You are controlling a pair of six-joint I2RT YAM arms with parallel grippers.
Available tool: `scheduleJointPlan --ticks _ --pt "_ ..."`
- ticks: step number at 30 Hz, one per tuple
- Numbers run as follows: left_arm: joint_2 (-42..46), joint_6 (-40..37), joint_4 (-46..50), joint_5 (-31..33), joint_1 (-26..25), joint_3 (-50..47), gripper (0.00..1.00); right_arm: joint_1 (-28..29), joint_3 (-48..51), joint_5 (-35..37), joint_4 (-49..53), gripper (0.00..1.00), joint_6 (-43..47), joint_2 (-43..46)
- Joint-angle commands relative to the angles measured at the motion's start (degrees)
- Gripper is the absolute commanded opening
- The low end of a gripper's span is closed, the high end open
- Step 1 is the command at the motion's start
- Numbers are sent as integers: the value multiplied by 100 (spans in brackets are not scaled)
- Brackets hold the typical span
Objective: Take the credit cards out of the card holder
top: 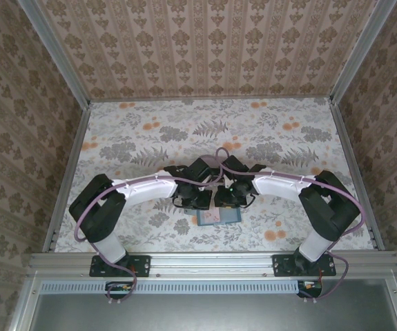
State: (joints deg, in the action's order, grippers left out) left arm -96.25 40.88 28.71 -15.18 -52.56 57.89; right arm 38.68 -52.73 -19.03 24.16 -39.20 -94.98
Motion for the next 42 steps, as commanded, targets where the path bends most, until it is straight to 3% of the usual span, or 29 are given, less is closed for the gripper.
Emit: scheduleJointPlan --ticks 1,12,24,37,42 --pt "-230 -53 223 70 -35 88 8 15 48 -237 -109 27 -73 -84" --pt "-448 -87 214 190 -24 -143 6 16 58 -620 -452 27 -236 -164" --pt "-415 -89 240 200 -9 -203 6 17 1 13 75 29 -2 -433" --pt "-470 -59 137 130 -10 -256 5 -19 254 -802 -749 29 -270 -512" --pt "-483 -64 144 128 -10 -271 5 -88 449 -976 -1003 24 -411 -259"
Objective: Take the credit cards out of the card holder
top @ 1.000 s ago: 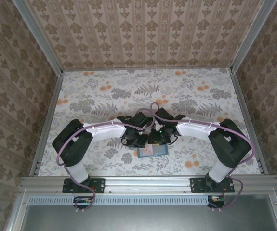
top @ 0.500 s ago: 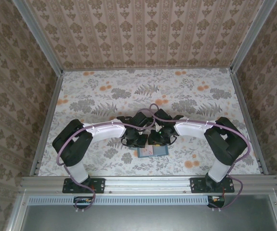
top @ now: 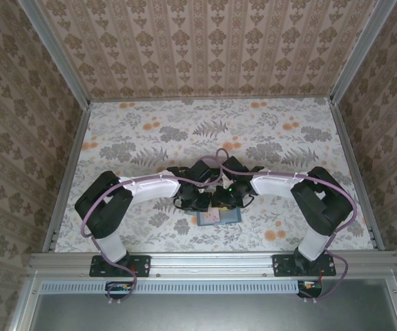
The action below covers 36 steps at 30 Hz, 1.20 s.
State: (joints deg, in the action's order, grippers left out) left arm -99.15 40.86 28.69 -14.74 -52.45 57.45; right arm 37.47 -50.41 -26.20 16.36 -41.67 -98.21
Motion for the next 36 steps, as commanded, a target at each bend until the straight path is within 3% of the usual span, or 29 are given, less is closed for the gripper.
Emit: scheduleJointPlan --ticks 1,10,16,26,36 --pt "-192 -65 146 86 -23 -225 5 23 246 -261 -222 24 -166 141" --pt "-131 -87 216 112 -15 -175 6 -89 427 -546 -488 13 -247 496" --pt "-132 -108 269 112 -17 -154 6 -183 335 -189 43 5 52 556" --pt "-9 -122 347 130 -6 -176 7 -314 -61 860 1677 4 776 876" --pt "146 -14 201 51 -6 -324 6 -201 -414 1127 2084 4 840 856"
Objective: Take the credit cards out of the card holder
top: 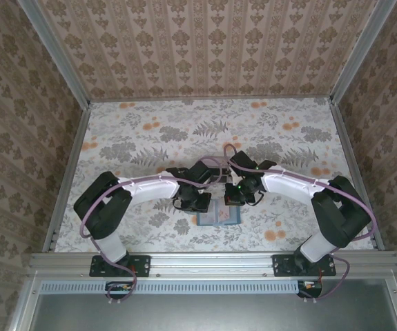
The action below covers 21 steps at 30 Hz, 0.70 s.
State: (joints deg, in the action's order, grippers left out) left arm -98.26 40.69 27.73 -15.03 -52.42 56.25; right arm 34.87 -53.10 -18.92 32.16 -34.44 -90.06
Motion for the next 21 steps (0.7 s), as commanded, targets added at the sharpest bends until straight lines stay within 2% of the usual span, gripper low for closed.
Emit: scheduleJointPlan --ticks 1,9,15,21 --pt "76 16 282 66 -7 -223 6 71 -172 417 544 4 121 37" --pt "206 153 41 -78 -7 -430 7 238 -224 299 331 5 -72 -94" --pt "243 181 -21 -88 -8 -484 7 318 -72 -79 -114 17 -463 -30" --pt "261 180 -38 -99 -17 -497 7 361 64 -158 -276 16 -564 39"
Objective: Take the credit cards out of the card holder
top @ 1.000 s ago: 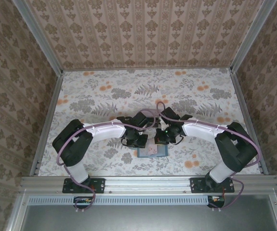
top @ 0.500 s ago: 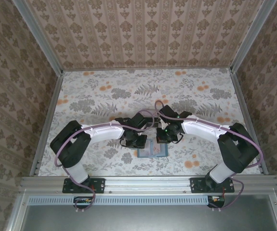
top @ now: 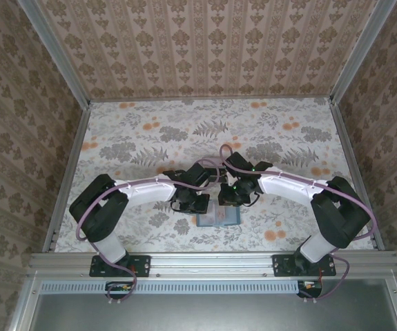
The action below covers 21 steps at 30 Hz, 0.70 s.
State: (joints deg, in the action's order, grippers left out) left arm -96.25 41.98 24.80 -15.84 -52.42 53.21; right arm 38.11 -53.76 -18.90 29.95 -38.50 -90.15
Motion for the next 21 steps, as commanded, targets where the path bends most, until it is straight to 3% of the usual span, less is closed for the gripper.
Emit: scheduleJointPlan --ticks 1,7,13,21 --pt "69 59 256 0 -18 -197 7 39 144 -157 -60 14 -160 48" --pt "250 76 302 80 0 -165 7 31 107 -11 33 5 -119 195" --pt "517 51 384 161 66 -127 7 -132 -58 232 439 4 140 663" --pt "1089 152 388 387 283 -443 8 -408 -992 823 1392 3 1993 662"
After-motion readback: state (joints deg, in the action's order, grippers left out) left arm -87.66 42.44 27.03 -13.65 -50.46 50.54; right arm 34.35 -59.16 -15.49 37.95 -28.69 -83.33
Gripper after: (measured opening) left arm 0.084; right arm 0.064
